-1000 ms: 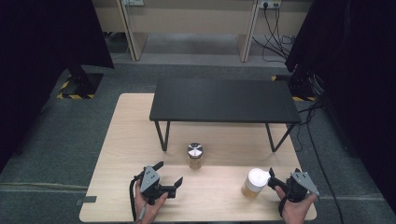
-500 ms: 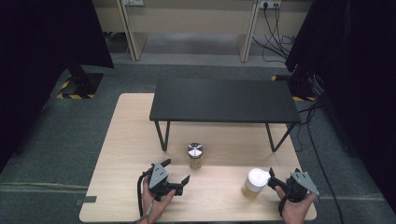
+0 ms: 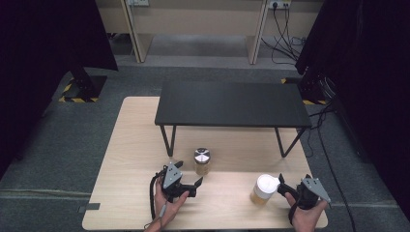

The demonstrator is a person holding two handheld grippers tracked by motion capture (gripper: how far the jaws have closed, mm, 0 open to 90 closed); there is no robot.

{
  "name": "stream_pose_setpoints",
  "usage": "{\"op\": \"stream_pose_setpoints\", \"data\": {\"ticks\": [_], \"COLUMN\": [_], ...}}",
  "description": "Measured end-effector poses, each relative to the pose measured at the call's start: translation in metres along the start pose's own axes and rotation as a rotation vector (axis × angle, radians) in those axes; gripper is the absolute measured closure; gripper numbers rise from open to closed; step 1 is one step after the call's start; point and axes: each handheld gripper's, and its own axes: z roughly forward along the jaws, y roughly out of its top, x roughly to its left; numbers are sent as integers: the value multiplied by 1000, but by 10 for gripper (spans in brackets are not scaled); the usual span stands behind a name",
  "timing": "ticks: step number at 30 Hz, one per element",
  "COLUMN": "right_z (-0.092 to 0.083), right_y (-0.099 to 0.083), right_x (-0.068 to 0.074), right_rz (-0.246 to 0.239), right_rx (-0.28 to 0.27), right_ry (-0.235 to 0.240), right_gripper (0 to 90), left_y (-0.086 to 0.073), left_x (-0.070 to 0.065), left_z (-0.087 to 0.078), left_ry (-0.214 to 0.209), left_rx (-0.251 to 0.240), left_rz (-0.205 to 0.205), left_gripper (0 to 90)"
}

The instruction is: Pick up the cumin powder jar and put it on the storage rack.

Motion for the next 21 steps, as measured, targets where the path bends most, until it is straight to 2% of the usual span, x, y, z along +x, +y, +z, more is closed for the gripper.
{"op": "stream_pose_setpoints", "data": {"ticks": [21], "right_z": [0], "right_y": [0], "right_x": [-1], "right_rz": [13], "right_rx": [0], "right_ry": [3], "right_gripper": [8], "left_y": [18], "left_x": [-3], "left_z": [32], "left_ry": [1], "left_rx": [57], "left_rz": [17], "left_gripper": [19]}}
